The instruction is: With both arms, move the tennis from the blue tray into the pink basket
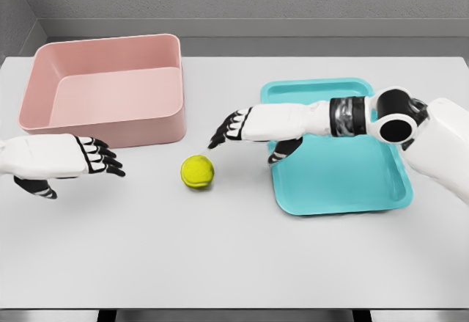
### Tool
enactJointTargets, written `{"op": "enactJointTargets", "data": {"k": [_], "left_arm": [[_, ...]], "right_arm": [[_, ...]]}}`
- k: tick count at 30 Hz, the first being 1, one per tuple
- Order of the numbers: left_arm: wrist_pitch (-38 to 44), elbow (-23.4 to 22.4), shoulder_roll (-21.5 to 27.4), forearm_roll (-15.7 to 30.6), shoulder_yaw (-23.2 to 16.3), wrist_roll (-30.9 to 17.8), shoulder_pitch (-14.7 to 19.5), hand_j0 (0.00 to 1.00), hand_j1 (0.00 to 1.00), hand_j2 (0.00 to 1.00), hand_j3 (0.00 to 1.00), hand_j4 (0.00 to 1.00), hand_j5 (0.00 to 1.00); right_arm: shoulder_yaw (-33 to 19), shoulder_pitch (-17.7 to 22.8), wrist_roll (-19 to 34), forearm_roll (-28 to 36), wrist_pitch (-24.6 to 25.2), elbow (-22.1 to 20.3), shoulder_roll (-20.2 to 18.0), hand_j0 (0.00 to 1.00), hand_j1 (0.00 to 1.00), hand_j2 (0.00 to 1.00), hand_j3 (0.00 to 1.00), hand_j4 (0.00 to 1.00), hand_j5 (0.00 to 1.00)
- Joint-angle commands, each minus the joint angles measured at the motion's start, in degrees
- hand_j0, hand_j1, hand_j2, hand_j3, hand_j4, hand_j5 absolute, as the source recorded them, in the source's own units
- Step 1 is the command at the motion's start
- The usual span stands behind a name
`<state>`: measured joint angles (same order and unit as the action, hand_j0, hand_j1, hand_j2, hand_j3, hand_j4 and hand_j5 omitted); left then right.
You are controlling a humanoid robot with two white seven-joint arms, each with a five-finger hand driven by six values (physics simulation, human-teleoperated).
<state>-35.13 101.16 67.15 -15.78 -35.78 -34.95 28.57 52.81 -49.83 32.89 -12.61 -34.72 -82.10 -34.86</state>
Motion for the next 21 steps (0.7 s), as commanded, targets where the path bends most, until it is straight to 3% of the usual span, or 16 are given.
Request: {"op": "enactJointTargets", "data": {"k": [1, 5, 7, 8, 12, 16, 19, 21], "left_arm": [[0.13, 0.0, -2.11, 0.31, 0.01, -0.05, 0.0, 1.0, 1.0, 1.0, 1.0, 1.0, 1.0], [0.13, 0.0, -6.24, 0.23, -0.16, -0.05, 0.0, 1.0, 1.0, 1.0, 1.0, 1.0, 1.0], [0.13, 0.0, -8.44, 0.23, -0.16, -0.05, 0.09, 1.0, 1.0, 1.0, 1.0, 1.0, 1.0], [0.13, 0.0, -8.7, 0.23, -0.25, -0.05, 0.09, 1.0, 1.0, 1.0, 1.0, 1.0, 1.0], [0.13, 0.0, -11.16, -1.0, -6.14, -0.05, 3.86, 1.0, 1.0, 1.0, 1.0, 1.0, 1.0], [0.13, 0.0, -11.86, -1.09, -6.4, -0.05, 6.76, 1.0, 1.0, 1.0, 1.0, 1.0, 1.0], [0.13, 0.0, -16.17, -1.0, -6.84, -0.05, 8.43, 1.0, 1.0, 1.0, 1.0, 1.0, 1.0], [0.13, -0.08, -18.37, -0.48, -10.26, -0.05, 11.6, 1.0, 1.0, 1.0, 1.0, 1.0, 1.0]], "right_arm": [[-5.78, 0.0, 0.16, 0.4, -0.28, -1.22, -5.56, 1.0, 1.0, 1.0, 1.0, 1.0, 1.0], [-11.58, 0.97, -2.12, 0.4, -0.28, -0.25, -11.37, 1.0, 1.0, 1.0, 1.0, 1.0, 1.0], [-13.43, 4.04, -15.65, 0.4, -0.28, 3.61, -13.92, 1.0, 1.0, 1.0, 1.0, 1.0, 1.0], [-13.43, 4.31, -17.51, 0.4, -0.28, 3.88, -14.27, 1.0, 1.0, 1.0, 1.0, 1.0, 1.0], [-14.05, 4.13, -17.95, 0.4, -0.28, 4.32, -14.27, 1.0, 1.0, 1.0, 1.0, 1.0, 1.0], [-13.52, 5.27, -17.77, 0.4, -0.28, 5.64, -14.88, 1.0, 1.0, 1.0, 1.0, 1.0, 1.0], [-13.69, 5.8, -17.86, 0.4, -0.28, 5.55, -16.64, 1.0, 1.0, 1.0, 1.0, 1.0, 1.0], [-13.61, 6.41, -17.68, 0.4, -0.28, 5.73, -16.9, 1.0, 1.0, 1.0, 1.0, 1.0, 1.0]]}}
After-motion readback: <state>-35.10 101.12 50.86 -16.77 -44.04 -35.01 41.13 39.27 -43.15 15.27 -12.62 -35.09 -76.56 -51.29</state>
